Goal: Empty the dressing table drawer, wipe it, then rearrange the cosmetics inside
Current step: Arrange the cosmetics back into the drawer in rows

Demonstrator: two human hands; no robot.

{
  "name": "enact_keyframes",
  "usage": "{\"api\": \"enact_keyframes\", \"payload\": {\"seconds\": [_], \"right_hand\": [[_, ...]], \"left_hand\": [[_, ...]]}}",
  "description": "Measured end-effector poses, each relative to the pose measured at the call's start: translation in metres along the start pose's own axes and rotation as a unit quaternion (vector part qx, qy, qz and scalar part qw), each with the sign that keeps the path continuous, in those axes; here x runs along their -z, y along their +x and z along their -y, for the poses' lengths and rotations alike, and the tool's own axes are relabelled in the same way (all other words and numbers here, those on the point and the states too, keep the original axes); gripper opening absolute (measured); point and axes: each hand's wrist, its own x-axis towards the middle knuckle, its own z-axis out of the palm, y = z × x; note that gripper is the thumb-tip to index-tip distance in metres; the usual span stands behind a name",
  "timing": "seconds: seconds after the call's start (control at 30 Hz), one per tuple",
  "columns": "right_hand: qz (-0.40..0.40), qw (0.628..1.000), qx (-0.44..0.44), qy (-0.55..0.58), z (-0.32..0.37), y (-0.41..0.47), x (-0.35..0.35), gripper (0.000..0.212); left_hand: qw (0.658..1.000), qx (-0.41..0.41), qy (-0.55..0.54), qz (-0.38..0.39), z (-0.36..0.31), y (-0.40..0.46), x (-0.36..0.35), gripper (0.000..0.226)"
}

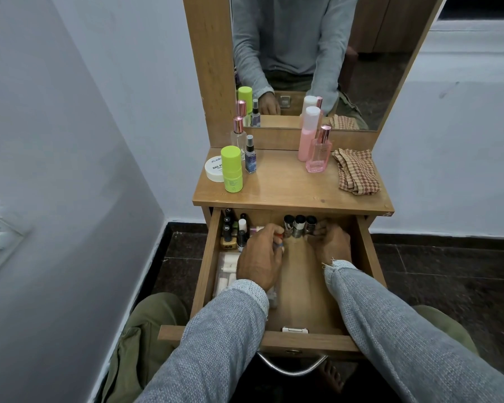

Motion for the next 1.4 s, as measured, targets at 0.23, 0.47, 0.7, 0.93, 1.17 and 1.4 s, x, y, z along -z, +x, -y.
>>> {"api": "enact_keyframes", "payload": {"seconds": [0.23,0.47,0.7,0.93,1.17,1.4], "right_hand": [[-0.008,1.0,0.005,-0.003,0.0,-0.001,0.001,0.014],[0.01,1.0,-0.024,0.001,-0.002,0.003,-0.001,0.019],[0.006,1.0,-0.028,-0.005,0.001,-0.004,0.001,0.027],[-0.012,1.0,0.02,-0.015,0.01,-0.026,0.016,0.018],[-0.006,0.985,0.159,-0.066,0.035,-0.039,0.029,0.018],[-0.014,0.968,0.242,-0.058,0.083,-0.03,0.04,0.016]], "left_hand": [[1.0,-0.004,0.009,-0.005,0.0,-0.001,0.0,0.03],[1.0,-0.007,0.013,-0.004,0.001,-0.001,-0.001,0.03],[1.0,0.003,0.014,-0.004,-0.001,-0.002,0.001,0.03],[0.999,0.004,0.011,-0.041,-0.002,-0.009,0.008,0.021],[0.995,-0.015,0.007,-0.096,-0.017,0.001,0.039,0.018],[0.986,-0.045,-0.018,-0.159,-0.045,0.03,0.084,0.014]]}}
